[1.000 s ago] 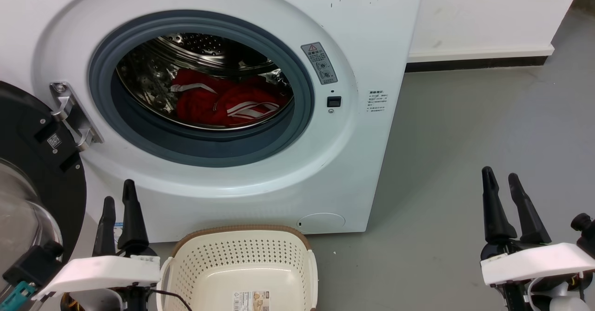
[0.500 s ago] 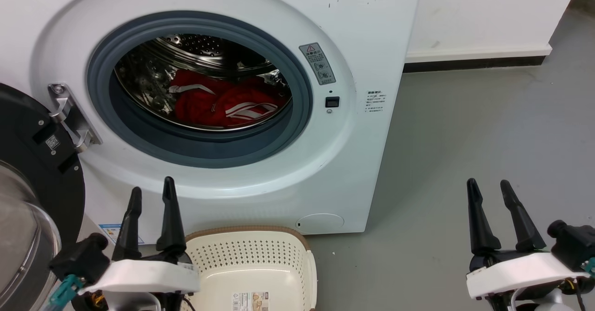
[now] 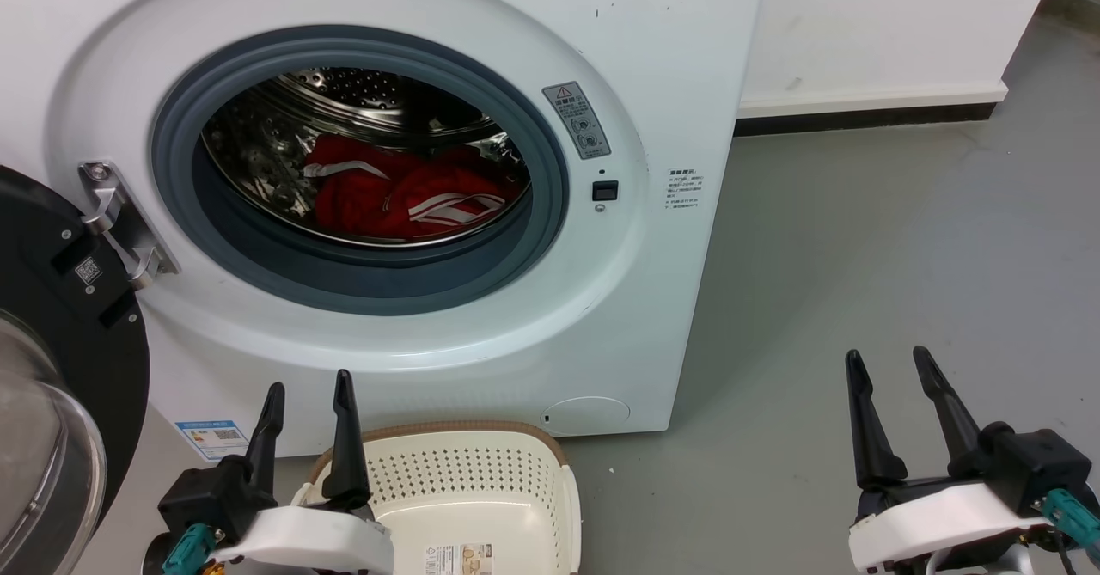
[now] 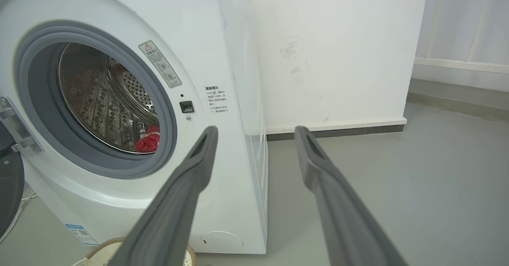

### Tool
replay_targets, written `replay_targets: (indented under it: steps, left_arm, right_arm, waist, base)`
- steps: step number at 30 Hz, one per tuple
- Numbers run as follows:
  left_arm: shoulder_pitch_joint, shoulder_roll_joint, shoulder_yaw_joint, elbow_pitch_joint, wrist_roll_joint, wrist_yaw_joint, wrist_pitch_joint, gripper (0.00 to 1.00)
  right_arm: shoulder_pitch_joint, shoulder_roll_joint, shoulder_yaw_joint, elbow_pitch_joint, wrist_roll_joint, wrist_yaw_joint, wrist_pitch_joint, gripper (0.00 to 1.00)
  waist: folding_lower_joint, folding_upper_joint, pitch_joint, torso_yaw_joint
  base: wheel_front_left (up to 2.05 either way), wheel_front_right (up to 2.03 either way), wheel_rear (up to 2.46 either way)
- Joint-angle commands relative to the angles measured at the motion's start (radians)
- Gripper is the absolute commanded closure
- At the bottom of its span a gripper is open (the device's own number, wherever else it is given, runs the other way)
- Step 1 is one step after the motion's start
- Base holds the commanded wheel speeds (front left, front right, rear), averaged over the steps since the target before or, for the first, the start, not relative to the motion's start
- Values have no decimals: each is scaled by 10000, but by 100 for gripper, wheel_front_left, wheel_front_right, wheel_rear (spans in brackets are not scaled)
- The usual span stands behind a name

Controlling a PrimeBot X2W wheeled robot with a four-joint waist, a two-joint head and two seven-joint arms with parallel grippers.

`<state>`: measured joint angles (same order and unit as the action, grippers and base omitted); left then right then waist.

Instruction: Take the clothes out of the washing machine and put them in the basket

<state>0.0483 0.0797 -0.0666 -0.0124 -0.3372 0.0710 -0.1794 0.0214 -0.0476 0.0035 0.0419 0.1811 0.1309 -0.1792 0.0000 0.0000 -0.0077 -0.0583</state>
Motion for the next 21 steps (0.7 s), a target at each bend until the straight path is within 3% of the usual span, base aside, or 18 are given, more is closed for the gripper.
replay_targets:
  steps: [1,16,21]
  left_arm:
    - [9,51,-33,-1,210,41,-108,0]
    - [174,271,-343,54,1506,225,-425,0]
    - [277,127,-105,192,1435,-37,-526,0]
  right_arm:
    - [18,-33,20,-45,-327,-2,-100,0]
    - [116,-35,161,-98,-1678,-2,-433,0]
    - [169,-34,222,-56,-1957,-3,-523,0]
  waist:
    - [0,0,-7,-16]
    - [0,0,-57,-161]
    - [0,0,-69,-209]
  base:
    - [0,0,0]
    - [0,0,0]
    - [0,0,0]
